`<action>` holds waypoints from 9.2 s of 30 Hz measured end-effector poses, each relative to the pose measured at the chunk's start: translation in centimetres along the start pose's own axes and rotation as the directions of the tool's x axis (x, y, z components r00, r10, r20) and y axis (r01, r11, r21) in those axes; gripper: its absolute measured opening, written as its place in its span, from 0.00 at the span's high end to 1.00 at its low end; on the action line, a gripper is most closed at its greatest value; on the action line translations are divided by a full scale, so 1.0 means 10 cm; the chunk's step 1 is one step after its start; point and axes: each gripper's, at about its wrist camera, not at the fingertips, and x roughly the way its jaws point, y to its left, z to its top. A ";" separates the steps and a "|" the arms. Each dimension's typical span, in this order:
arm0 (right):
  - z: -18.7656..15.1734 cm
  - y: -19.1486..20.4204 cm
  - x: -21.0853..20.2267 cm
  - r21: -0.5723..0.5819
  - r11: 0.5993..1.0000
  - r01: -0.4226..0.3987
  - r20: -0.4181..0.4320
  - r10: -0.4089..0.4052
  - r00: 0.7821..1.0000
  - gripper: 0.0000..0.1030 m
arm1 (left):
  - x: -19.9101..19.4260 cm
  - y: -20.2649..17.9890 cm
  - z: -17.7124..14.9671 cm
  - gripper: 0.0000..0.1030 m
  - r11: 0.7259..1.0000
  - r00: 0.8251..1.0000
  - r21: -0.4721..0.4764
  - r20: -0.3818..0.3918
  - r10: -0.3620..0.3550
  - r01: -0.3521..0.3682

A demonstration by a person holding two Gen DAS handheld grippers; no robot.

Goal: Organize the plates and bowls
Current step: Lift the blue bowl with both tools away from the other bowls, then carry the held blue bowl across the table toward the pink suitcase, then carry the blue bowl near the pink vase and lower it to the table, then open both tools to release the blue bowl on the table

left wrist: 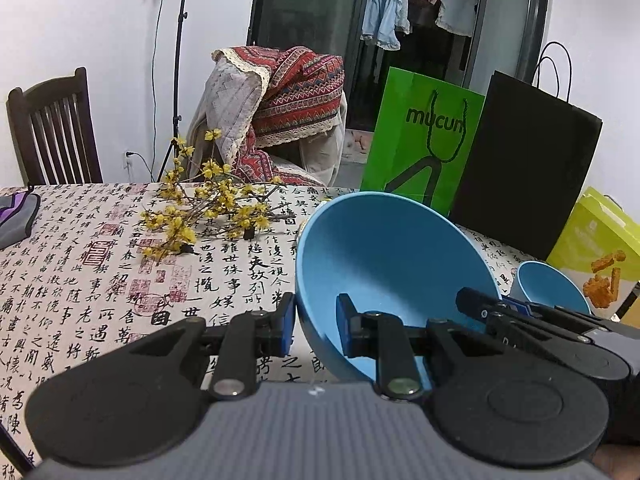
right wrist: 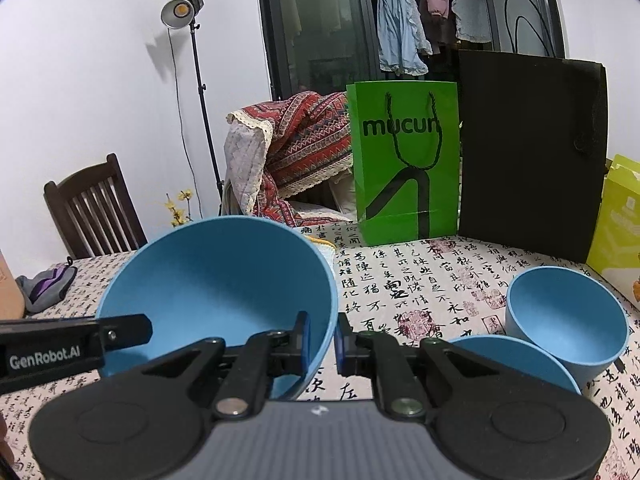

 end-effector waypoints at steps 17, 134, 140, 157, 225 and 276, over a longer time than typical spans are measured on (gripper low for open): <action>-0.09 0.18 -0.32 0.003 1.000 -0.010 0.023 0.010 1.000 0.88 | -0.35 0.13 -0.12 0.79 1.000 1.000 -0.008 0.015 0.002 -0.002; -0.75 1.44 -1.36 -0.058 0.992 -0.112 0.034 0.114 0.993 0.88 | -1.97 1.10 -0.82 0.79 0.993 0.992 -0.112 0.113 0.058 -0.046; -0.77 1.51 -1.34 -0.064 0.991 -0.119 0.029 0.121 0.992 0.88 | -2.00 1.16 -0.83 0.79 0.992 0.991 -0.120 0.116 0.063 -0.049; -0.87 1.75 -1.28 -0.080 0.987 -0.142 0.006 0.143 0.990 0.88 | -2.07 1.36 -0.90 0.79 0.986 0.990 -0.151 0.115 0.085 -0.067; -1.38 2.61 -0.91 -0.147 0.953 -0.267 -0.154 0.244 0.957 0.88 | -2.08 2.28 -1.47 0.79 0.936 0.987 -0.323 0.031 0.161 -0.142; -1.49 2.72 -0.82 -0.157 0.936 -0.314 -0.155 0.291 0.944 0.73 | -2.02 2.44 -1.64 0.59 0.923 0.986 -0.355 0.021 0.165 -0.147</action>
